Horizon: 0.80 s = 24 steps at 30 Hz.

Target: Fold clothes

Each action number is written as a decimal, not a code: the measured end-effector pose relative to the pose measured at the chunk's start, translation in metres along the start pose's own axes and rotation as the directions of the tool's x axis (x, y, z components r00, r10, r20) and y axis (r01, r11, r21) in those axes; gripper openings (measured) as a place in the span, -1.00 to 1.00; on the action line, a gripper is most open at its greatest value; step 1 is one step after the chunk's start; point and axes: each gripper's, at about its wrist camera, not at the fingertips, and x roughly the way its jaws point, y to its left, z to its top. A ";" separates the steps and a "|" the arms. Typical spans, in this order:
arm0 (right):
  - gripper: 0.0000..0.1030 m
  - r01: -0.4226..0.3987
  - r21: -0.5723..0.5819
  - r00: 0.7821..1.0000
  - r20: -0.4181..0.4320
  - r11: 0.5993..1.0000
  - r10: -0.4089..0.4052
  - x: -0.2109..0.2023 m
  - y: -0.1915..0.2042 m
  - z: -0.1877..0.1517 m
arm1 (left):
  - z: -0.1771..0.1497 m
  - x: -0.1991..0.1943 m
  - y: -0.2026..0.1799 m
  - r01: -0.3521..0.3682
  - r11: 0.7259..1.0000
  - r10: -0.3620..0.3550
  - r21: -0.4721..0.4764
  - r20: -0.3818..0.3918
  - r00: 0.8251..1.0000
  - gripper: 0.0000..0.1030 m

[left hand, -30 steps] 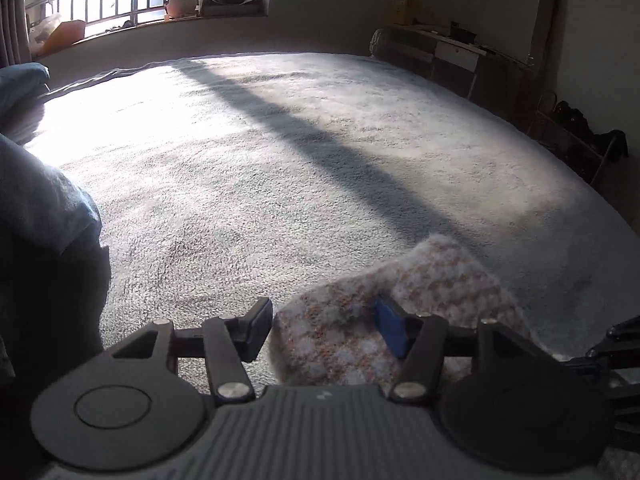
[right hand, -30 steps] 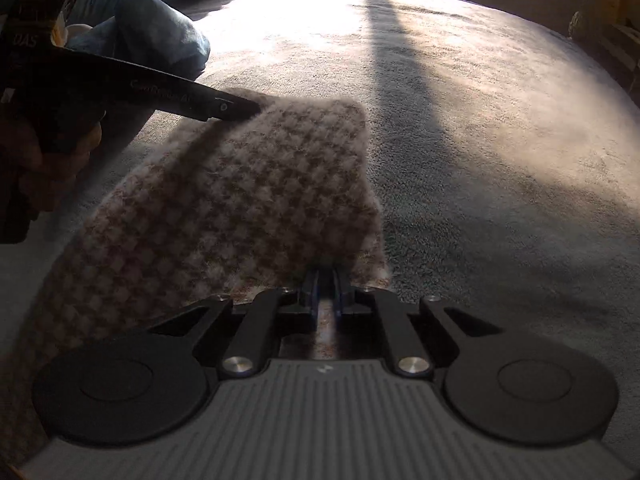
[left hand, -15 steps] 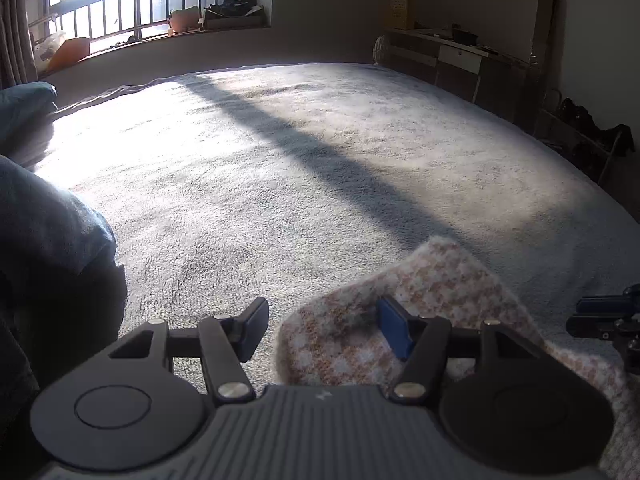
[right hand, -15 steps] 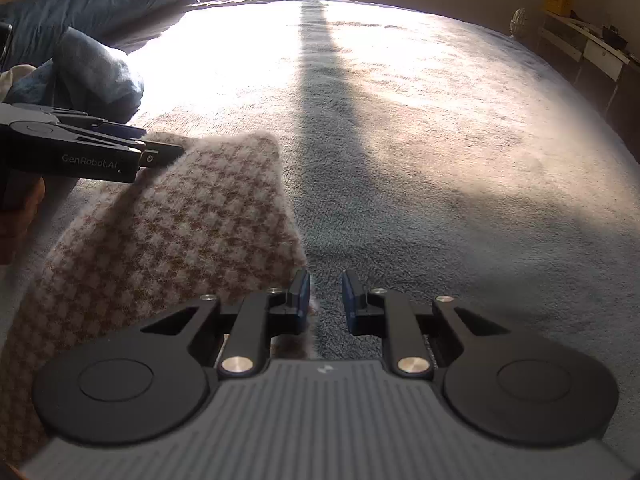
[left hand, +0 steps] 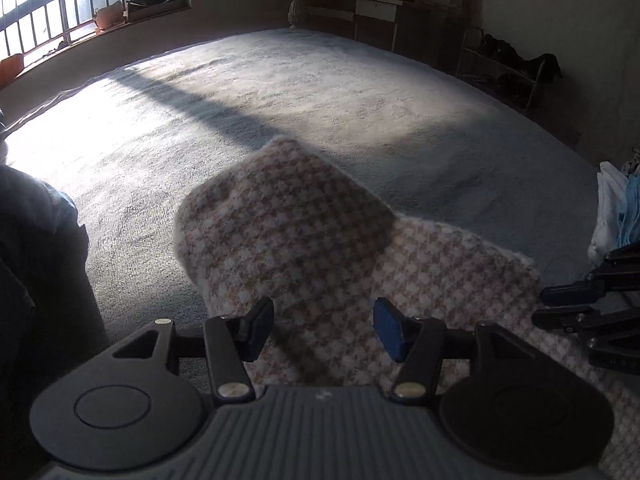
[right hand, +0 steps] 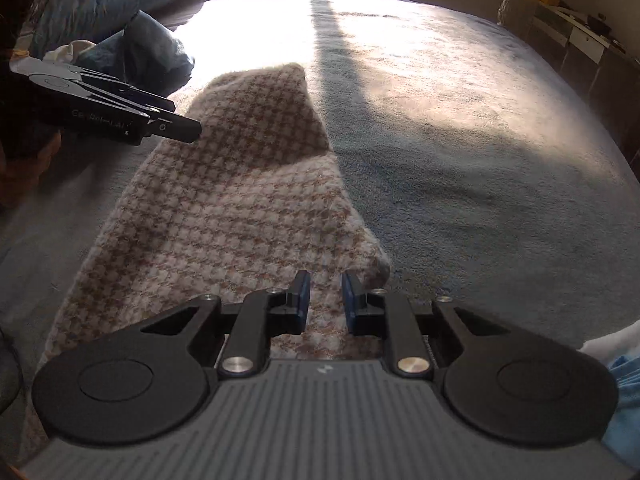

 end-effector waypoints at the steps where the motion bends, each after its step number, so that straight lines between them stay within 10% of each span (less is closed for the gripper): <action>1: -0.70 0.024 0.002 0.999 -0.043 1.000 -0.023 0.015 0.001 -0.006 | -0.006 0.000 -0.004 -0.017 1.000 0.017 0.008 -0.001 1.000 -0.01; 8: -0.63 0.079 0.064 0.995 0.050 0.995 -0.082 -0.057 0.002 -0.015 | -0.035 -0.080 -0.013 0.070 0.997 -0.072 0.032 0.082 0.994 0.02; 16: -0.63 -0.018 -0.042 0.997 -0.080 0.999 0.015 -0.122 0.048 -0.114 | -0.131 -0.135 -0.061 0.322 0.944 -0.314 0.064 -0.115 0.942 0.03; 19: -0.62 0.048 -0.058 0.979 -0.193 0.997 -0.058 -0.091 0.062 -0.158 | -0.162 -0.132 -0.084 0.257 0.960 -0.236 0.111 -0.169 0.957 0.02; 24: -0.59 0.098 0.036 0.984 -0.152 0.995 -0.091 -0.107 0.066 -0.158 | -0.169 -0.134 -0.098 0.179 0.978 -0.148 0.107 -0.250 0.957 0.07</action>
